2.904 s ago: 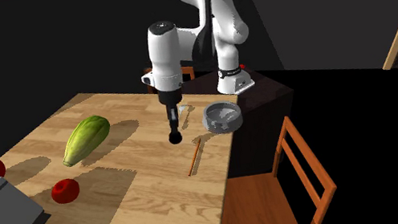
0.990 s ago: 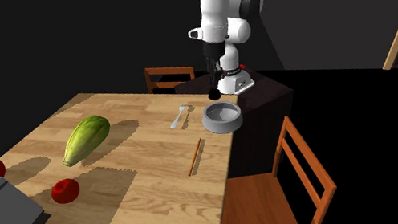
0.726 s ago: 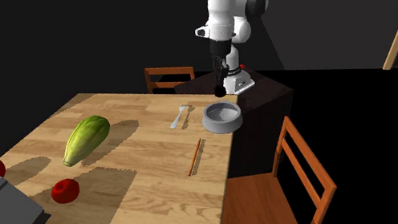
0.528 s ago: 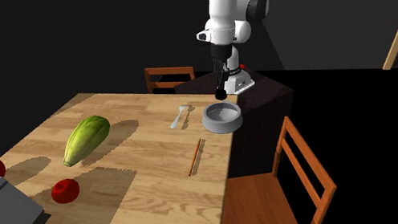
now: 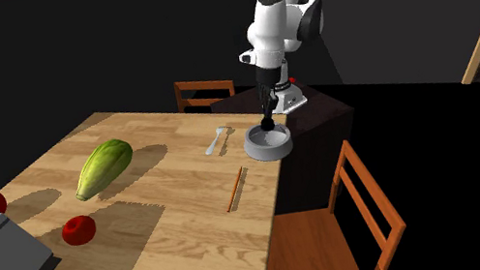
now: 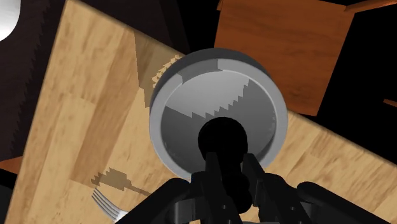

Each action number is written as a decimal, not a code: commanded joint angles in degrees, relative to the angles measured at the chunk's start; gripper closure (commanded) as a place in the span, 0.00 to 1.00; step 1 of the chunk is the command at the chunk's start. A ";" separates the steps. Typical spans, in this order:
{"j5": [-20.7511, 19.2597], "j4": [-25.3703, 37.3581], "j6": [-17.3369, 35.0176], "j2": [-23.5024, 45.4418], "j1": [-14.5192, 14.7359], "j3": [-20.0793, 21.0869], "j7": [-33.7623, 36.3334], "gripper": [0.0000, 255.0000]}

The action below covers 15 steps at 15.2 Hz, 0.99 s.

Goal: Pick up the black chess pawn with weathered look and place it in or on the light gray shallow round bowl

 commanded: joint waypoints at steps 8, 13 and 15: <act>-0.04 -1.79 4.87 3.08 -0.84 1.76 0.51 1.00; -0.04 -1.79 4.87 3.08 -0.85 1.76 0.51 0.00; -0.04 -1.79 4.87 3.08 -0.85 1.76 0.51 0.00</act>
